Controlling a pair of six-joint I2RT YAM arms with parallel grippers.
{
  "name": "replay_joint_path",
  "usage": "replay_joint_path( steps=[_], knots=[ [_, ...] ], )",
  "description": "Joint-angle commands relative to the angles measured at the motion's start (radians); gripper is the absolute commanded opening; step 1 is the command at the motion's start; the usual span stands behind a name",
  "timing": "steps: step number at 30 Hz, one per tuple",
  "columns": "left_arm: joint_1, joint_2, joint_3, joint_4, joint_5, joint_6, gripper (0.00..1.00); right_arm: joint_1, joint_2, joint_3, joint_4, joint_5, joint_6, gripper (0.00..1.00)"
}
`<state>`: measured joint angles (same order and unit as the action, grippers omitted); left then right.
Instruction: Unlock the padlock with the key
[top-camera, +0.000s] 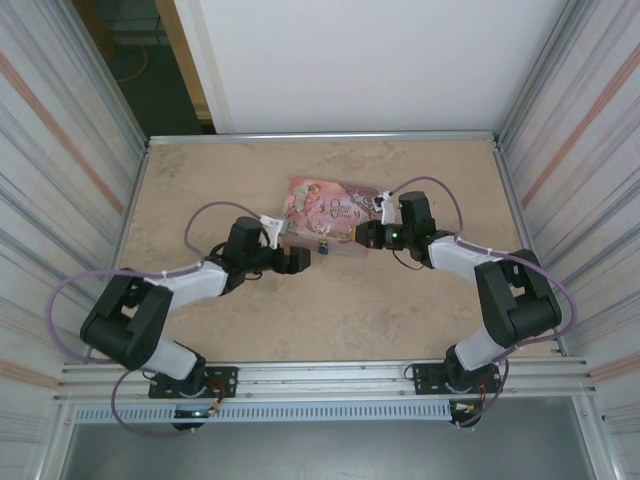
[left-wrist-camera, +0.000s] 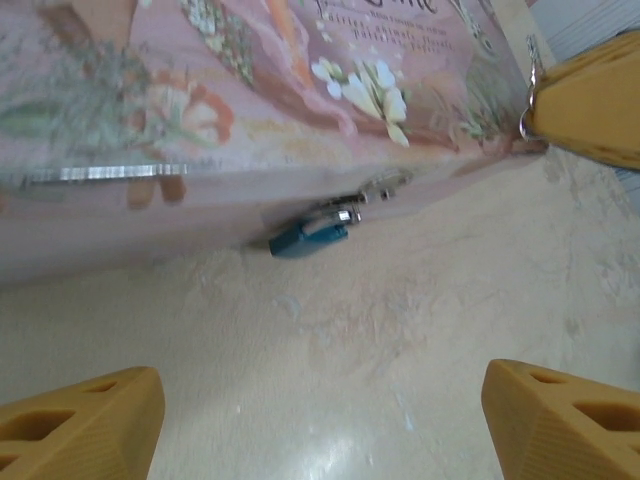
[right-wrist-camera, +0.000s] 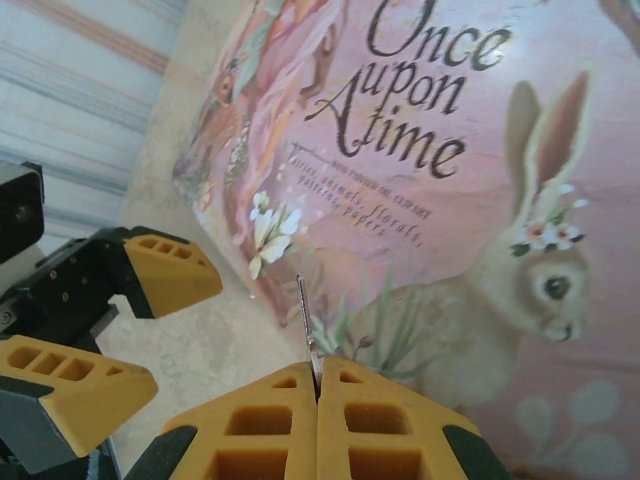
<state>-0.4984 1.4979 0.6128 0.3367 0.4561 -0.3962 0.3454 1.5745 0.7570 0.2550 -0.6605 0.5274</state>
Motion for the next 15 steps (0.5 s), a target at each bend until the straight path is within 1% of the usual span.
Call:
replay_joint_path(
  steps=[1,8,12,15],
  knots=[
    [0.003,0.048,0.065,0.085,0.027,0.007,0.82,-0.014,0.035,0.040,0.075,-0.050,0.041,0.00],
    [0.030,0.143,0.148,0.080,0.018,0.017,0.81,-0.035,0.083,0.044,0.081,-0.069,0.031,0.00],
    [0.065,0.186,0.184,0.094,0.041,0.008,0.78,-0.027,0.109,0.041,0.096,-0.078,0.038,0.00],
    [0.072,0.190,0.197,0.082,0.044,0.030,0.76,-0.017,0.123,0.037,0.113,-0.079,0.049,0.00]
  ],
)
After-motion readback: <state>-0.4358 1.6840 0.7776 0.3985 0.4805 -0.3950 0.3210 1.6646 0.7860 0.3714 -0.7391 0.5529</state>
